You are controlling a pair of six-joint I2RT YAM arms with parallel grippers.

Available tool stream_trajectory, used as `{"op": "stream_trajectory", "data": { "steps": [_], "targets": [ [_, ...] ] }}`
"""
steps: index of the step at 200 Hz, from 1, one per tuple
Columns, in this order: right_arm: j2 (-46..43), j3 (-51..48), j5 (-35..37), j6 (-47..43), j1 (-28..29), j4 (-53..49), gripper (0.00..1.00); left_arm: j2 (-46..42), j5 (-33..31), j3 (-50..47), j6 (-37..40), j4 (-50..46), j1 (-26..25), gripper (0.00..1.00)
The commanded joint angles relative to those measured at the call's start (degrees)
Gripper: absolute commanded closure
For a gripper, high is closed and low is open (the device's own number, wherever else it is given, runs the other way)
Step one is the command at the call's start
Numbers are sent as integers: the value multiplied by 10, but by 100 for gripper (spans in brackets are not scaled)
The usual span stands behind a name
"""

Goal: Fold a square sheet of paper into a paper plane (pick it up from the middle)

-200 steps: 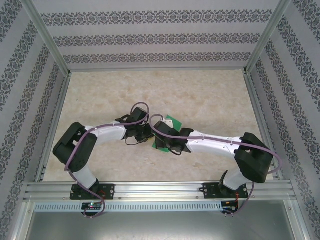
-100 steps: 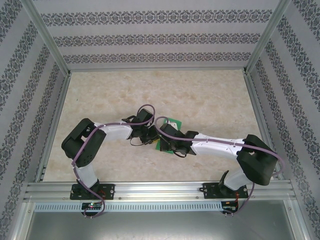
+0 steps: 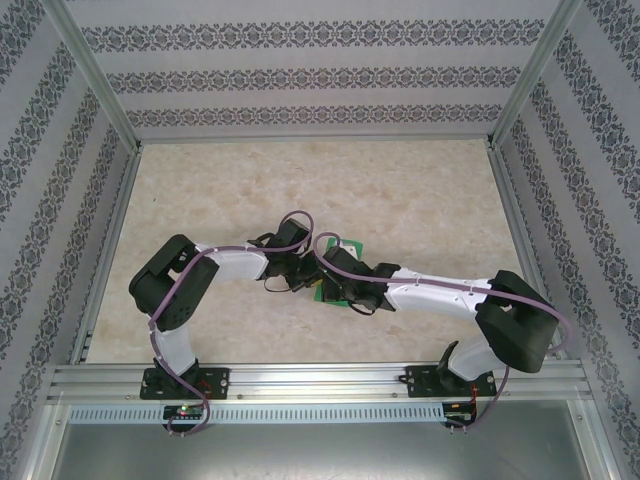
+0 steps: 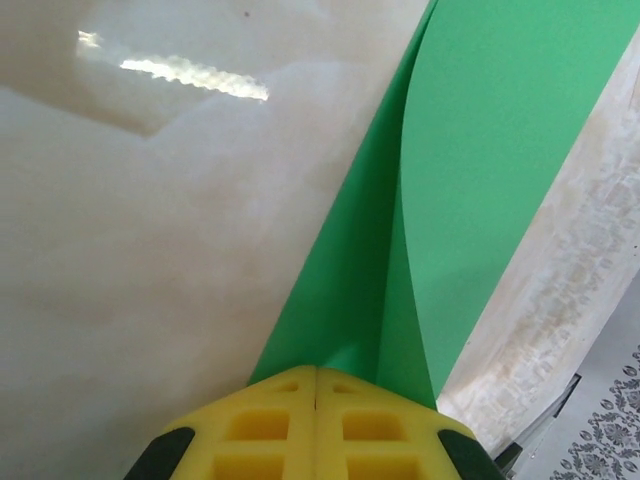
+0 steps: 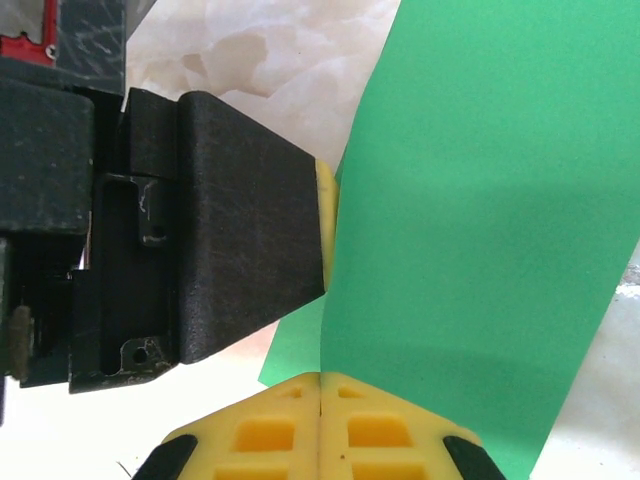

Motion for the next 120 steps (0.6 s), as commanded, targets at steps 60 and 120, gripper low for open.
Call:
{"op": "stream_trajectory", "data": {
  "steps": [60, 120],
  "targets": [
    [-25, -35, -66, -40, -32, 29, 100, 30, -44, 33, 66, -101, -9, 100],
    [-47, -57, -168, -116, -115, 42, 100, 51, -49, 42, 82, -117, -9, 100]
  ]
}}
